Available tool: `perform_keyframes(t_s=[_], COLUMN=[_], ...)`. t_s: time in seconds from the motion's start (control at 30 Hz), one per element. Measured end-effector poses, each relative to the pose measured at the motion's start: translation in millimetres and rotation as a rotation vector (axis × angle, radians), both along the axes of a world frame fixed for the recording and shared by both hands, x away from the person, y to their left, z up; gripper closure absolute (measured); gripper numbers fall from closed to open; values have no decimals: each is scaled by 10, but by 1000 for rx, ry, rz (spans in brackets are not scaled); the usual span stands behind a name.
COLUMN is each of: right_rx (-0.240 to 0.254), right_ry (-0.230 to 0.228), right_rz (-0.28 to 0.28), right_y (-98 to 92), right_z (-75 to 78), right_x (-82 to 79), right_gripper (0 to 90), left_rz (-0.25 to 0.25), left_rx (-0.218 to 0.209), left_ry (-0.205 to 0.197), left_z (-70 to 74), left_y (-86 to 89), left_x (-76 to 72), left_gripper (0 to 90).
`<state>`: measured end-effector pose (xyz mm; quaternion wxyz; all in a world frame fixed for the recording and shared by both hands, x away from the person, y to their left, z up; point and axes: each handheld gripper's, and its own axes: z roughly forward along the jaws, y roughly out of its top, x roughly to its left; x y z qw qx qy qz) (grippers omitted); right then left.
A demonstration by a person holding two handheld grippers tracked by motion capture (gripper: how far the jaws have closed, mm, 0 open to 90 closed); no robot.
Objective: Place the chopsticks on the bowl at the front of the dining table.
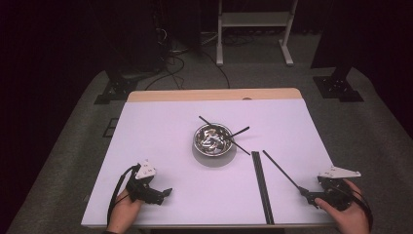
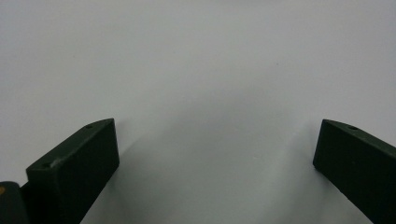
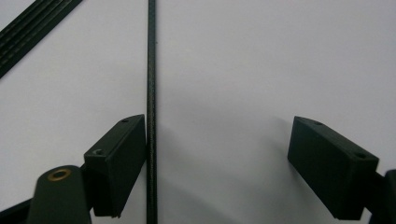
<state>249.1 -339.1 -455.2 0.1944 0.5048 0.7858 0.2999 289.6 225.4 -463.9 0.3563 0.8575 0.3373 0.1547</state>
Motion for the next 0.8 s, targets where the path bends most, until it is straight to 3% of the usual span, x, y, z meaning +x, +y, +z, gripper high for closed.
perform_keyframes(t_s=[0.43,0.8], right_rx=[2,27], right_ry=[1,-18], right_rz=[19,60], right_y=[-16,91], right_z=[-6,37], right_x=[9,71], right_gripper=[179,246], left_rz=[0,0], left_rx=[0,0], left_ry=[0,0], left_z=[0,0], left_y=[0,0], left_x=[0,0], left_gripper=[0,0])
